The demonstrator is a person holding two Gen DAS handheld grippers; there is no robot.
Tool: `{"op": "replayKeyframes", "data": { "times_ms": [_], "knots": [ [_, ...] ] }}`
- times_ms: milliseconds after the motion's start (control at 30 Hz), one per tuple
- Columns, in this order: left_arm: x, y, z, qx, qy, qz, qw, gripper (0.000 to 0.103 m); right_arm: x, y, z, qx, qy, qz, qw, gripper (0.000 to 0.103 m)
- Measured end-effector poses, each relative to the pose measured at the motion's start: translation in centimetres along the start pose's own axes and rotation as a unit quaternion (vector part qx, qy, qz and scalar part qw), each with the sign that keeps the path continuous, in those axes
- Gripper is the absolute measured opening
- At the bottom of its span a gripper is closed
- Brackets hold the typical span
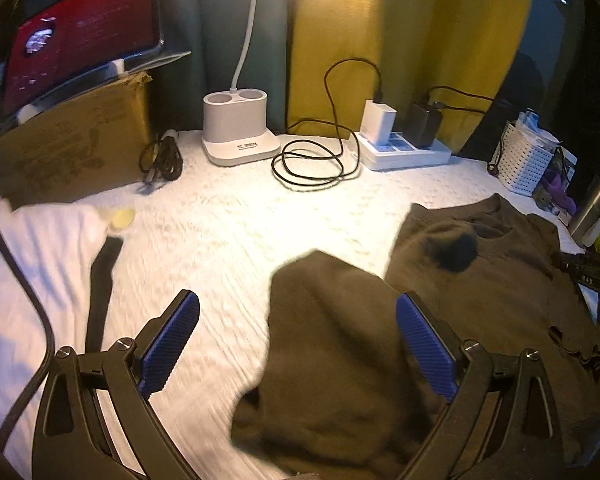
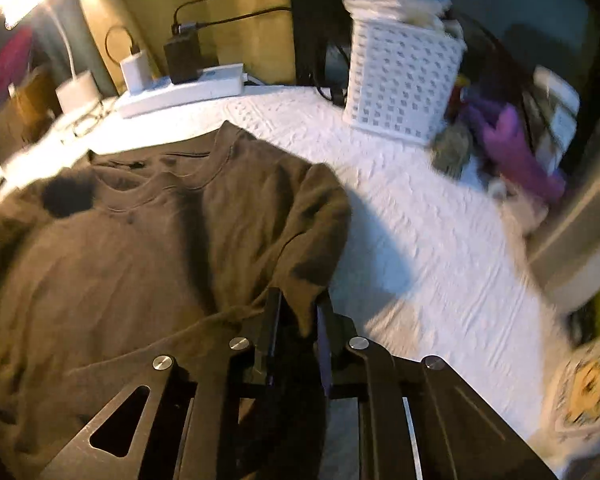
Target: Fold small clothes
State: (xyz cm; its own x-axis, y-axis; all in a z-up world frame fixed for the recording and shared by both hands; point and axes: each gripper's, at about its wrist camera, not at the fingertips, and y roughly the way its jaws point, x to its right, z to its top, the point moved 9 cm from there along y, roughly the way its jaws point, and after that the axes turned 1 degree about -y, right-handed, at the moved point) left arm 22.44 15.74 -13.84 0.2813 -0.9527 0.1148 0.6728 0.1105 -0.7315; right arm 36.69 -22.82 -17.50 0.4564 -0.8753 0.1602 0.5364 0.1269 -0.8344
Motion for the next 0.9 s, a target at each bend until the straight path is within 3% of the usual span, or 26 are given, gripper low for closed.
{"op": "replayKeyframes", "data": {
  "times_ms": [167,233,300,333,400,433,467,500,533,567,600,767,900],
  "knots": [
    [-1.5,4.8,0.1,-0.067,0.014,-0.017,0.9975,0.097,2.5,1.2,1.7,0.009,0.006,-0.067,0.998,0.012],
    [-0.5,6.3,-0.7,-0.100,0.024,-0.051,0.9935,0.096,3.2,1.3,2.0,0.014,0.010,-0.090,0.996,0.012],
    [0.6,6.6,-1.1,-0.104,0.032,-0.081,0.9908,0.090,3.5,1.5,2.2,0.016,0.025,-0.090,0.995,0.012],
    [1.0,6.5,-1.1,-0.090,0.046,-0.077,0.9919,0.085,3.6,1.4,2.3,0.019,0.033,-0.091,0.995,0.013],
    [1.4,6.3,-1.1,-0.080,0.067,-0.068,0.9922,0.050,3.6,1.1,2.3,0.022,0.042,-0.091,0.995,0.014],
    [1.4,6.1,-1.3,-0.079,0.075,-0.059,0.9923,0.013,3.6,0.9,2.3,0.023,0.045,-0.091,0.995,0.014],
    [1.3,5.9,-1.4,-0.082,0.072,-0.064,0.9920,0.004,3.6,0.4,2.2,0.026,0.049,-0.090,0.994,0.015],
    [1.2,5.6,-1.6,-0.090,0.063,-0.081,0.9906,0.004,3.6,-0.1,2.1,0.030,0.052,-0.091,0.994,0.026],
    [0.7,5.1,-1.6,-0.078,0.057,-0.072,0.9927,0.004,3.6,-0.8,2.1,0.037,0.054,-0.094,0.993,0.037],
    [0.1,4.6,-1.5,-0.066,0.056,-0.055,0.9947,0.004,3.5,-1.7,2.1,0.046,0.055,-0.096,0.993,0.070],
    [-0.7,3.9,-1.4,-0.051,0.053,-0.035,0.9967,0.004,3.4,-2.3,2.3,0.054,0.056,-0.096,0.992,0.089],
    [-5.7,0.0,-1.3,0.012,-0.005,0.050,0.9987,0.004,1.8,-5.3,2.6,0.077,0.042,-0.093,0.992,0.090],
    [-7.7,-0.6,-3.7,-0.027,-0.043,0.060,0.9969,0.007,0.1,-5.7,2.2,0.072,0.031,-0.085,0.993,0.090]
  ]
}}
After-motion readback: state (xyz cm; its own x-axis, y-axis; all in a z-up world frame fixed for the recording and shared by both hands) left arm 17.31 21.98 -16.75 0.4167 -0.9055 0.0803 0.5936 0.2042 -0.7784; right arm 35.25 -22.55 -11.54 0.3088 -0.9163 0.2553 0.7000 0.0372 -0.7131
